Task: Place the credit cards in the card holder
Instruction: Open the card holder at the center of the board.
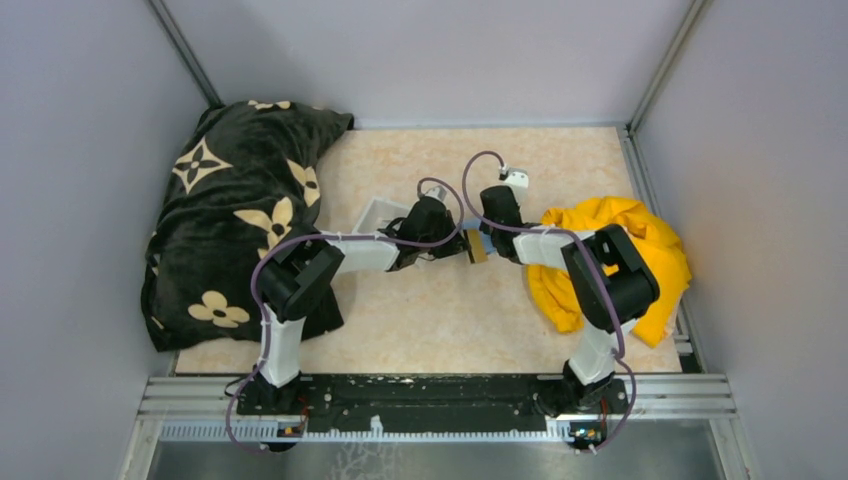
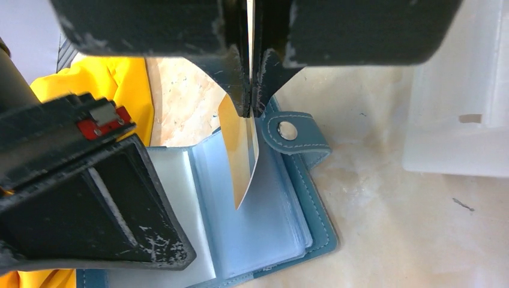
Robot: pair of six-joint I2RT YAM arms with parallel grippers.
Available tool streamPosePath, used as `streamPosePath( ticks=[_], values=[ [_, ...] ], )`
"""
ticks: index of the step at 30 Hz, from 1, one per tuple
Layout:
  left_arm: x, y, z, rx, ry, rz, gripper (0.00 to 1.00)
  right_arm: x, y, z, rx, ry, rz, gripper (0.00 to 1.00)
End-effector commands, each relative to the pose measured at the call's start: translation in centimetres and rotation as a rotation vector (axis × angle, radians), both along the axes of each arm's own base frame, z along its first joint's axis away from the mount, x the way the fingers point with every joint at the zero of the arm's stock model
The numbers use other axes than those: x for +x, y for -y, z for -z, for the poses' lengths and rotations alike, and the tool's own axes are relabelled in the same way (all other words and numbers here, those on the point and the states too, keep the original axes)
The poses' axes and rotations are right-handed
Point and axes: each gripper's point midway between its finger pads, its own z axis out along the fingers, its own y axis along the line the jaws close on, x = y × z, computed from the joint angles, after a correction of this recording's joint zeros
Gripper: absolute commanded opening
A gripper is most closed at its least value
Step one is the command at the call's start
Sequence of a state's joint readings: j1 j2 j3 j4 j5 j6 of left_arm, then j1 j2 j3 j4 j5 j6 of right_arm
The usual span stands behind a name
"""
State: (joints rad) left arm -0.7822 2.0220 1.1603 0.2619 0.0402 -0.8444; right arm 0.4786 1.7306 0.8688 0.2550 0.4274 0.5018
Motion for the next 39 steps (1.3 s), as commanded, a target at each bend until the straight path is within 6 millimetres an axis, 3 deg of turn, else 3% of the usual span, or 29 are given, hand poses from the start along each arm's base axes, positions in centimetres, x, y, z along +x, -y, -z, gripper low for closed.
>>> streamPosePath(
  ticks=[1, 6, 16, 24, 31, 39],
  values=[
    [-1.1, -3.2, 4.8, 0.141, -0.087, -0.022, 0.0, 1.2, 0.2, 0.4, 0.01, -0.048, 0.023, 0.0],
    [-0.6, -3.7, 4.6, 0.144, -0.086, -0.03, 0.0, 0.8, 1.0, 1.5, 0.011, -0.095, 0.053, 0.0],
    [-1.1, -4.5, 5.9, 0.186, -0.129, -0.028, 0.0, 0.0, 2.2, -1.1, 0.03, -0.057, 0.084, 0.0],
    [-1.3, -4.7, 6.3, 0.195, -0.142, -0.03, 0.0, -1.1, 4.0, -2.0, 0.038, -0.042, 0.119, 0.0],
    [-1.2, -4.7, 6.0, 0.194, -0.14, -0.031, 0.0, -2.0, 5.6, -1.1, 0.034, -0.076, 0.15, 0.0],
    [-1.0, -4.4, 5.7, 0.191, -0.131, -0.022, 0.0, -4.1, 6.1, 1.5, 0.027, -0.166, 0.16, 0.0]
  ],
)
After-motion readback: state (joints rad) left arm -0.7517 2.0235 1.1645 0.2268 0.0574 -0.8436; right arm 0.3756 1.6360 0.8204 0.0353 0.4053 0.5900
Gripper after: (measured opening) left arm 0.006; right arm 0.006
